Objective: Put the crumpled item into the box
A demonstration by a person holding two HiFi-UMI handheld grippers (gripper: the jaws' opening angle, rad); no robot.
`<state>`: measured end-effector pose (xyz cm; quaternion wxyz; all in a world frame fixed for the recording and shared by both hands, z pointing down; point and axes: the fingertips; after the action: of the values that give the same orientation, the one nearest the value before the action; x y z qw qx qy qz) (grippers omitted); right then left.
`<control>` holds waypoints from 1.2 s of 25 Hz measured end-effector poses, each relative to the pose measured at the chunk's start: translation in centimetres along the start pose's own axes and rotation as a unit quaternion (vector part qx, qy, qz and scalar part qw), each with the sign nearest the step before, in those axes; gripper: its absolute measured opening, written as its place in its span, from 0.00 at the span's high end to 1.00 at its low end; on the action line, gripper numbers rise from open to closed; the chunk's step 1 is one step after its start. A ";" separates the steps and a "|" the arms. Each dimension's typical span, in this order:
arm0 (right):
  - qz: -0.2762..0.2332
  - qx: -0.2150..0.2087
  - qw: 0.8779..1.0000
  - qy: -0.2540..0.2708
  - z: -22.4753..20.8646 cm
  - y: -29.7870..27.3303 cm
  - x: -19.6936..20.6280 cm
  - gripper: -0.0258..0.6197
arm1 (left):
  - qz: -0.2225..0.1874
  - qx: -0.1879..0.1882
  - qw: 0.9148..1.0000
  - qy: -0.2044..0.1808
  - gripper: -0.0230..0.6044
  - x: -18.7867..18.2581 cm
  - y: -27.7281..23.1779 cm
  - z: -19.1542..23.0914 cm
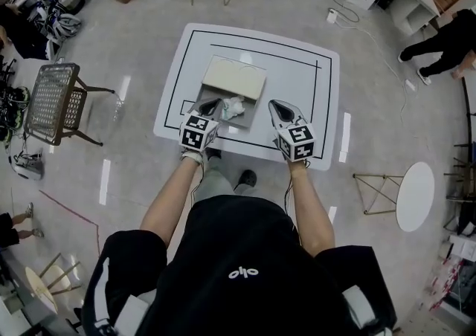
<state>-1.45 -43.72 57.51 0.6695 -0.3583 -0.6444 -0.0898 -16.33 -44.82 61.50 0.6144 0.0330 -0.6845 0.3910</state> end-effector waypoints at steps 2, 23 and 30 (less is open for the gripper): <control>-0.006 -0.004 1.000 0.002 0.4 0.9 -0.4 0.96 | -0.028 -0.001 1.000 -0.003 0.95 -1.5 1.7 -0.5; -0.039 0.033 0.999 -0.003 4.5 1.0 -4.6 0.96 | -0.159 -0.013 0.987 -0.020 0.95 -8.5 12.1 6.4; -0.046 0.056 0.997 -0.005 6.6 -0.8 -6.2 0.96 | -0.162 0.009 0.986 -0.026 0.95 -8.4 13.3 9.5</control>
<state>-8.12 -42.50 51.43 0.6809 -0.2906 -0.6672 -0.0821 -29.06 -44.76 48.19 0.6514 0.1588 -0.6824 0.2914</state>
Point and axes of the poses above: the fingertips, and each gripper's own axes: y backward along the fingers, z to its left, x out of its underside, and after that the axes turned 1 degree about x, right-handed
